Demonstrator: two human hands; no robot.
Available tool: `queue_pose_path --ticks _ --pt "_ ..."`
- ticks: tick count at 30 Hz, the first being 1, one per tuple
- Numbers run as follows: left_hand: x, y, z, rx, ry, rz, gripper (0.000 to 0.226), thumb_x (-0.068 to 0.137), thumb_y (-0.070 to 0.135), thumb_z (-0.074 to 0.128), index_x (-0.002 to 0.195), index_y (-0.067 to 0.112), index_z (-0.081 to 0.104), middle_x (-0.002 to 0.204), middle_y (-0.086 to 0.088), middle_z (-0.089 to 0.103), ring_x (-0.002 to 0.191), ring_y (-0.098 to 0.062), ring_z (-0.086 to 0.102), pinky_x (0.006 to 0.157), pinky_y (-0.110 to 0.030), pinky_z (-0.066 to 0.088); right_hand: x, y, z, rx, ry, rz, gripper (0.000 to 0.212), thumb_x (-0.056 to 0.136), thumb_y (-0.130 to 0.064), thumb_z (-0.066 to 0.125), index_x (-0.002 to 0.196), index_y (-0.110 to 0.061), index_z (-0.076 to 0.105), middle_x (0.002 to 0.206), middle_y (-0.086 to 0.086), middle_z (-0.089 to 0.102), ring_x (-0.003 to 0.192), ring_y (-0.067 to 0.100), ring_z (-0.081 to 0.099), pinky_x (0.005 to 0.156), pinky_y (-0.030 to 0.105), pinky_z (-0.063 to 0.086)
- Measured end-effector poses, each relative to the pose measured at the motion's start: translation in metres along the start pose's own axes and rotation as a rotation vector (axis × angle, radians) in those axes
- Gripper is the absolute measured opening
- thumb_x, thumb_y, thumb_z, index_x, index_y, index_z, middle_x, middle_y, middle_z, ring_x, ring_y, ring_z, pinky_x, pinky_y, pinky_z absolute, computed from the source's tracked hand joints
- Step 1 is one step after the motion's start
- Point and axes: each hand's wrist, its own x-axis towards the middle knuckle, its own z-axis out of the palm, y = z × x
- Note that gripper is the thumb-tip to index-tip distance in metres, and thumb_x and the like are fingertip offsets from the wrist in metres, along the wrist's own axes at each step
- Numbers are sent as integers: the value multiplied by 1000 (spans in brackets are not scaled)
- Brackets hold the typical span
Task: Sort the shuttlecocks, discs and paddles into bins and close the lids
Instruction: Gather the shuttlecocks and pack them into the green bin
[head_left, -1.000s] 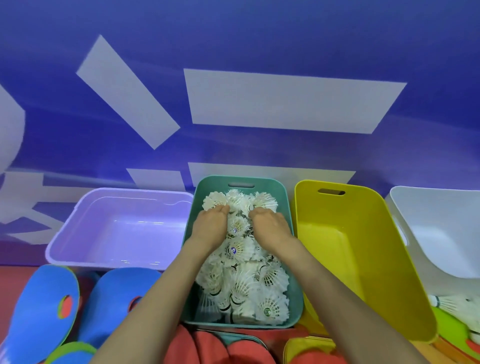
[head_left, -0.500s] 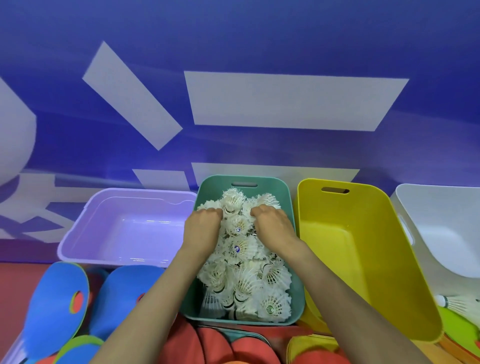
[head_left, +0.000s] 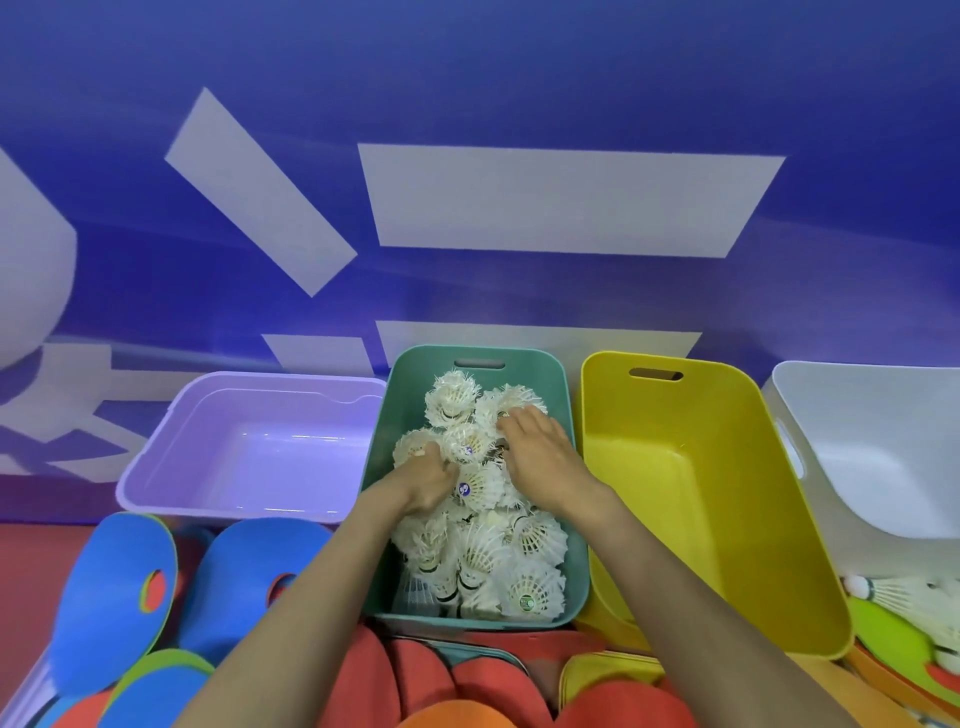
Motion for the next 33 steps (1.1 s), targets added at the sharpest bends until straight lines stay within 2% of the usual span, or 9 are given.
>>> queue_pose_path --ticks 3,7,11,14,18,23,28,31,33 --pt "-14 10 6 109 163 18 39 98 32 38 123 3 46 128 -12 50 114 -29 49 94 -38 42 -14 2 -4 -13 33 -27 47 94 -15 45 139 -15 35 146 4 32 138 24 21 113 44 21" --pt "-52 40 18 151 424 124 41 96 28 44 133 9 42 138 -7 44 122 -27 45 99 -37 39 -48 6 -20 40 143 -71 44 93 -19 49 136 -17 41 138 1 42 133 20 30 110 42 25" --pt "-95 88 41 11 693 304 42 92 20 51 132 10 44 135 -6 47 122 -25 45 99 -34 35 -102 24 -41 148 318 -57 44 91 -17 53 134 -17 44 134 0 47 133 21 34 111 46 28" --pt "-117 130 65 -37 767 420 40 89 16 55 128 10 48 130 -6 50 120 -25 46 99 -34 37 -152 51 -55 168 450 -32 43 90 -18 53 132 -17 47 132 2 51 131 23 39 109 46 32" --pt "-137 189 111 -26 780 501 38 89 18 55 126 12 50 130 -3 50 120 -21 46 97 -32 38 -218 104 -69 183 564 43 40 88 -20 51 127 -14 51 126 6 55 125 27 46 104 45 38" --pt "-149 253 186 -49 728 656 33 88 21 47 120 13 54 121 -2 56 111 -21 53 91 -28 39 -294 176 -69 191 541 167 42 88 -28 39 123 -10 55 122 8 57 117 27 49 101 41 39" --pt "-149 308 258 -28 627 784 26 87 16 49 112 15 57 116 -2 57 107 -18 53 90 -26 41 -349 238 -54 189 544 268 36 83 -23 44 113 -9 59 114 10 59 110 26 52 97 39 41" --pt "-131 328 288 33 501 678 28 89 15 51 117 14 57 124 -3 53 115 -21 50 92 -33 45 -366 270 -42 202 470 368 33 80 -15 55 110 -4 62 111 16 60 107 36 56 94 45 46" --pt "-113 335 301 82 388 525 35 90 15 50 125 14 52 133 -5 47 123 -23 44 98 -38 44 -369 286 -37 209 352 442 34 85 -13 59 118 -3 59 120 18 56 115 37 50 99 46 41"
